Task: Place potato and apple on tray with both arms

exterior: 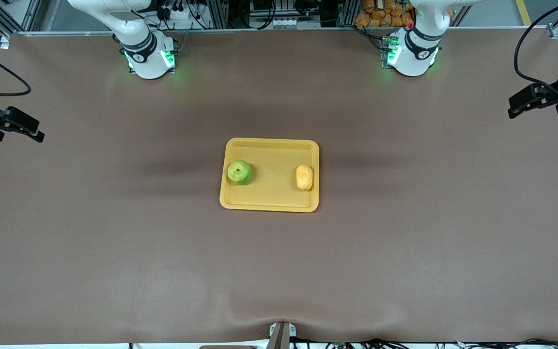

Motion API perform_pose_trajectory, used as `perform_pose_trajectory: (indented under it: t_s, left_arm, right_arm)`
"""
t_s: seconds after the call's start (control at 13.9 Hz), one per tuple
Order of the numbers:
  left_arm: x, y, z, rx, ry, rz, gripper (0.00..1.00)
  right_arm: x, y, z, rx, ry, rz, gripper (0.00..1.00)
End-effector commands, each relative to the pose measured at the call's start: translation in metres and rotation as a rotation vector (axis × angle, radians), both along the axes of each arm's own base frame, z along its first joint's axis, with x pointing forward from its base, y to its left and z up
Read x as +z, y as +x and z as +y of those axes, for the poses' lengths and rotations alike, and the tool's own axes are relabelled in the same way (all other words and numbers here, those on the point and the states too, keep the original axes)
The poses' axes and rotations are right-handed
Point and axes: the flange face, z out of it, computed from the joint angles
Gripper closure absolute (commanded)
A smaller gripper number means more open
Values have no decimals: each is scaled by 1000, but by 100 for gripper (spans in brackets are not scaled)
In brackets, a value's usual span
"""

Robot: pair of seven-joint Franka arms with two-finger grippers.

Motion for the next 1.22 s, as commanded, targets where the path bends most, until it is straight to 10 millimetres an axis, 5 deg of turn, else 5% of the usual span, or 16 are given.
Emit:
perform_pose_trajectory:
  t_s: [0.0, 0.29, 1.15]
  left_arm:
    - [7, -13, -7, -20, -33, 12, 0]
    - [10, -15, -21, -36, -97, 9, 0]
    - [12, -16, -17, -33, -95, 23, 0]
  right_arm:
    - [17, -10, -3, -14, -14, 30, 0]
    - [19, -10, 0, -17, 3, 50, 0]
    - [16, -14, -13, -26, 3, 62, 0]
